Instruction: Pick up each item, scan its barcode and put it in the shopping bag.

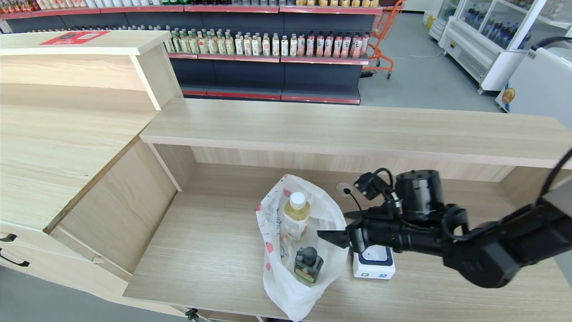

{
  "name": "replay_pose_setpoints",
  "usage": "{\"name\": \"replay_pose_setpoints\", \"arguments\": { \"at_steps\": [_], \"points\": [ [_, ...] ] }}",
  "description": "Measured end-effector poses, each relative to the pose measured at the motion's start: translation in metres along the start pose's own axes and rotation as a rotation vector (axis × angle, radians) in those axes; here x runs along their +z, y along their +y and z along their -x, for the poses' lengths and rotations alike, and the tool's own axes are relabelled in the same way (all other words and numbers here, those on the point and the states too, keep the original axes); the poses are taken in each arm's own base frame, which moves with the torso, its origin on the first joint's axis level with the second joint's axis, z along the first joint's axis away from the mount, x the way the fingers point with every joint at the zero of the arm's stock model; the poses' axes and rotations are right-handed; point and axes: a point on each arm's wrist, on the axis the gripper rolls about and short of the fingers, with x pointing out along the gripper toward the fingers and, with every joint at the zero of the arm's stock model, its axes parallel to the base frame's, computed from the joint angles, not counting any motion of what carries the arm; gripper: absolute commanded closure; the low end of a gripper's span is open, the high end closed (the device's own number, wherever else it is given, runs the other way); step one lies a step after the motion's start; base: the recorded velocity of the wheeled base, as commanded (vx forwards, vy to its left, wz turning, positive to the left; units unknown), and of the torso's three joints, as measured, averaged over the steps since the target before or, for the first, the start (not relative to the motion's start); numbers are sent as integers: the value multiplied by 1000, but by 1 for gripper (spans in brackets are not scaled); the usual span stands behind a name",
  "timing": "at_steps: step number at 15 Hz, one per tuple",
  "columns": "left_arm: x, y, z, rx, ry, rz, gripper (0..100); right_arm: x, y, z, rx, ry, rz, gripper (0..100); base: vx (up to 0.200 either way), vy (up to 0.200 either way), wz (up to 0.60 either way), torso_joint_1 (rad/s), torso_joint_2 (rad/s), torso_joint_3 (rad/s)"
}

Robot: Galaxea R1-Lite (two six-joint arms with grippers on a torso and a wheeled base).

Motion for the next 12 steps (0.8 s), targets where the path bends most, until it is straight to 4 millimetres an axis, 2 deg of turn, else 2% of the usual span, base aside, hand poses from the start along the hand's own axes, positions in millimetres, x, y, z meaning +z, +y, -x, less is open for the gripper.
{"name": "replay_pose_setpoints", "arguments": {
  "at_steps": [2,3,5,7,9,12],
  "points": [
    [0,0,0,0,0,0,0,18,-13,54,-124,-23,-21,0,0,0,0,0,0,0],
    [0,0,0,0,0,0,0,24,-20,88,-232,-52,-21,0,0,0,0,0,0,0],
    [0,0,0,0,0,0,0,17,-22,151,-433,-101,-33,0,0,0,0,0,0,0],
    [0,0,0,0,0,0,0,-6,-3,201,-563,-152,-39,0,0,0,0,0,0,0],
    [0,0,0,0,0,0,0,-45,27,243,-649,-206,-28,0,0,0,0,0,0,0],
    [0,0,0,0,0,0,0,-113,68,275,-732,-232,-29,0,0,0,0,0,0,0]
  ]
}}
